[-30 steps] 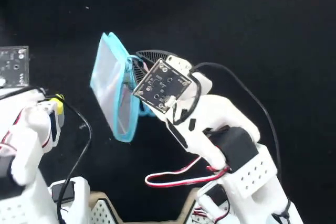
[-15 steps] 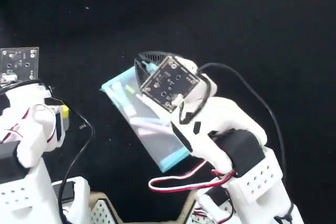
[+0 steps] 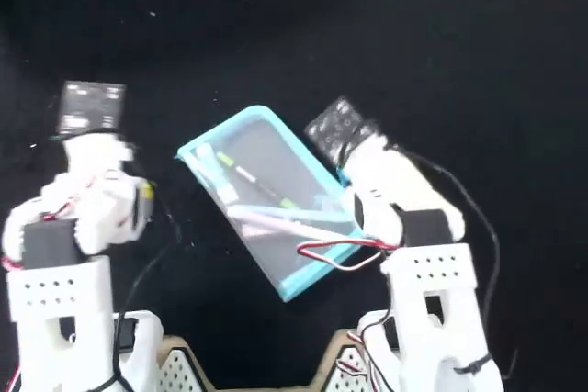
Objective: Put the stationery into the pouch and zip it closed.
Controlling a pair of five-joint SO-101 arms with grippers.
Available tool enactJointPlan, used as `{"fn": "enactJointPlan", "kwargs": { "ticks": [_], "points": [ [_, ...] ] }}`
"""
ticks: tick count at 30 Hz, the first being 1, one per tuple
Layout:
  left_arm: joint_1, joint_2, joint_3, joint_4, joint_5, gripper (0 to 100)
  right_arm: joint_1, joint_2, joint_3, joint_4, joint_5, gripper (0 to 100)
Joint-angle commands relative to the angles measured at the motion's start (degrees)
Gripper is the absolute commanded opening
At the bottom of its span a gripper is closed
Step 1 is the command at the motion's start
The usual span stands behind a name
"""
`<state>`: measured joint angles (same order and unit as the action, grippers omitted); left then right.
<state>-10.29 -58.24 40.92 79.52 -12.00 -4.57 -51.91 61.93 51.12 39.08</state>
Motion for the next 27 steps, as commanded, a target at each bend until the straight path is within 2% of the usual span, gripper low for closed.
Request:
{"fn": "enactJointPlan", "kwargs": {
  "ticks": [1,3,6,13,19,27],
  "points": [
    [7.5,-0.5,4.9,-4.1,0.0,17,1.0,-0.6,0.9,-5.5,-7.4,17.8],
    [8.0,-0.5,7.3,-6.2,0.0,17,0.7,-0.6,0.0,-7.6,-13.3,16.6],
    [8.3,-0.5,10.0,-7.3,0.0,17,0.6,1.5,-2.0,-9.4,-17.8,16.6],
    [8.4,-0.5,12.0,-7.3,0.1,17,-2.8,21.8,-10.4,-10.7,-18.7,16.4],
    [8.2,-0.5,12.0,-7.2,3.6,17,-1.1,39.9,-20.8,-10.5,-20.7,16.3],
    [8.0,-0.5,12.1,-7.0,3.6,17,0.2,51.9,-25.8,-8.7,-20.4,16.3]
  ]
}}
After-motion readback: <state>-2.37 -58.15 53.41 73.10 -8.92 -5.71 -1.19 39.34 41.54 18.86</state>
